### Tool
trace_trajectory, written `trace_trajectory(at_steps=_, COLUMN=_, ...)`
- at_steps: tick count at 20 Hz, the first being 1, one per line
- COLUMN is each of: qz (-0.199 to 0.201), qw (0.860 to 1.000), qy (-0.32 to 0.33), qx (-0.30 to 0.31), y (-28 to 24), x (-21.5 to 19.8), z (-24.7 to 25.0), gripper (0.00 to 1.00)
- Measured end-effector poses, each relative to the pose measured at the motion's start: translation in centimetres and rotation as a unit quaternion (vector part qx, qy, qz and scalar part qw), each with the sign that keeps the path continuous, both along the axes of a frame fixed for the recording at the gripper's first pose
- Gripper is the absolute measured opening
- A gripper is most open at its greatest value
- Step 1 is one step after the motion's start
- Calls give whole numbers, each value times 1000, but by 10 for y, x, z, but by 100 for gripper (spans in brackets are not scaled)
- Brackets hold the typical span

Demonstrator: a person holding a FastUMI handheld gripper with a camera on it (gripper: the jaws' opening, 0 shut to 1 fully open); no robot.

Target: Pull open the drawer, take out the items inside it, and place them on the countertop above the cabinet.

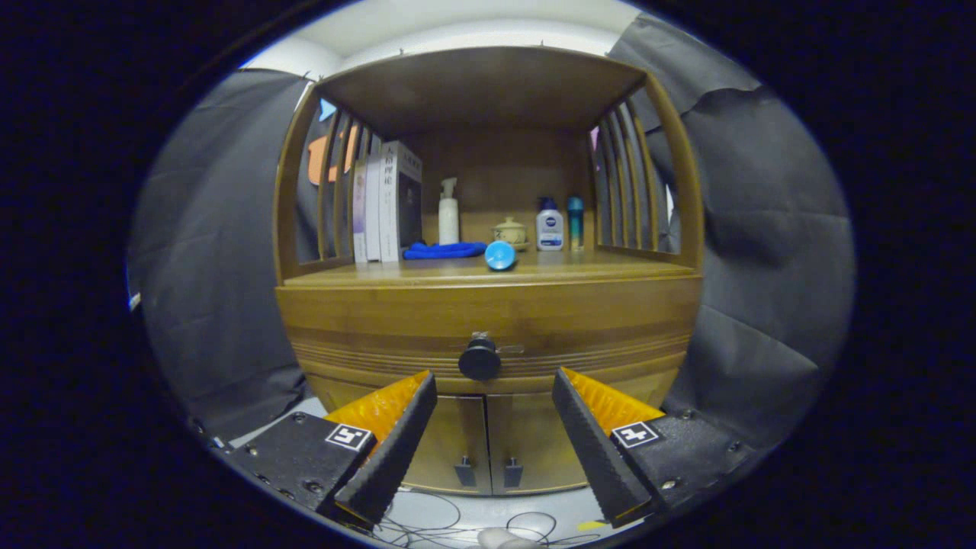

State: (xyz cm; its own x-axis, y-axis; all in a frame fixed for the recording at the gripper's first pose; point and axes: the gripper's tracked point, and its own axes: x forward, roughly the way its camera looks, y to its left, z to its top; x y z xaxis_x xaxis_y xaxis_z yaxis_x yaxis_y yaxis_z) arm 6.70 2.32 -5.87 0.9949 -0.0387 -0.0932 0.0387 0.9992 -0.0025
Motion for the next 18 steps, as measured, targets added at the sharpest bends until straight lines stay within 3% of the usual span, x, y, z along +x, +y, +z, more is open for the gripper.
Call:
trace_trajectory(at_steps=6, qz=1, qw=998, qy=-58, qx=-11, y=-9, x=-66, z=37, gripper=99)
trace_trajectory(at_steps=13, qz=7, qw=997, qy=-70, qx=-33, y=-15, x=-86, z=55, gripper=99)
trace_trajectory(at_steps=18, qz=6, qw=998, qy=-67, qx=-16, y=-21, x=-93, z=61, gripper=99)
